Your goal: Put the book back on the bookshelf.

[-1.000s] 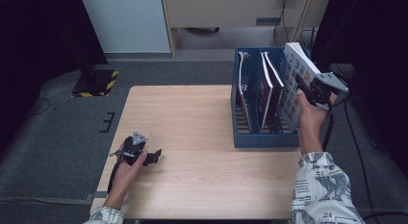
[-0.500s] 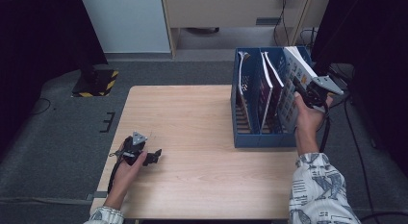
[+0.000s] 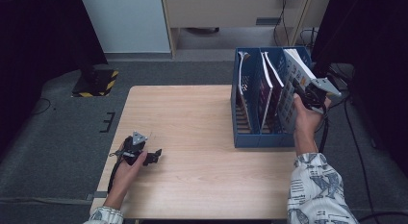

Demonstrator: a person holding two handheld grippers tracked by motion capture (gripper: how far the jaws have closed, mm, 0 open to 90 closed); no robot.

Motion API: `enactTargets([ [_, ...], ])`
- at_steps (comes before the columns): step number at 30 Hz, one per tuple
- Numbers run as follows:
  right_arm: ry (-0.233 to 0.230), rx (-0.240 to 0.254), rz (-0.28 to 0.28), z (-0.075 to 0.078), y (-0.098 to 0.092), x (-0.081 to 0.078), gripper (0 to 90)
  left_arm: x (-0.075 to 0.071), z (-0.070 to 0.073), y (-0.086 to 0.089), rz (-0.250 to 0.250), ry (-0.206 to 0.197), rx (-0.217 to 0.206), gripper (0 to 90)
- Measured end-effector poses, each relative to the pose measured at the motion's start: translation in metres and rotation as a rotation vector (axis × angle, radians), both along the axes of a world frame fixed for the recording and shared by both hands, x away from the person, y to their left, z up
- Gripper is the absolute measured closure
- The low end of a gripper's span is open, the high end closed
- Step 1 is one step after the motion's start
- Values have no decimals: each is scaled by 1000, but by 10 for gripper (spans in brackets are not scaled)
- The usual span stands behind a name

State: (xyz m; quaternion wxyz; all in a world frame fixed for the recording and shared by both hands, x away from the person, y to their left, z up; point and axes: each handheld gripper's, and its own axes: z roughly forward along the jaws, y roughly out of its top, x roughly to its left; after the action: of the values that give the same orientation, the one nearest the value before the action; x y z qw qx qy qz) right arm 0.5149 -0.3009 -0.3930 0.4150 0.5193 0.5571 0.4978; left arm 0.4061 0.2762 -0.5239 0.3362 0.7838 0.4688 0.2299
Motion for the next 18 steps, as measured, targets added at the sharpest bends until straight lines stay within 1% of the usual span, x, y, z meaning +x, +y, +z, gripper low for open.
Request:
enactTargets([
  [5, 0, 9, -6, -4, -1, 1, 737, 0, 0, -1, -4, 2, 2, 54],
  [12, 9, 10, 5, -7, -1, 2, 737, 0, 0, -1, -4, 0, 1, 54],
  [18, 8, 13, 11, -8, 0, 2, 736, 0, 0, -1, -3, -2, 1, 54],
])
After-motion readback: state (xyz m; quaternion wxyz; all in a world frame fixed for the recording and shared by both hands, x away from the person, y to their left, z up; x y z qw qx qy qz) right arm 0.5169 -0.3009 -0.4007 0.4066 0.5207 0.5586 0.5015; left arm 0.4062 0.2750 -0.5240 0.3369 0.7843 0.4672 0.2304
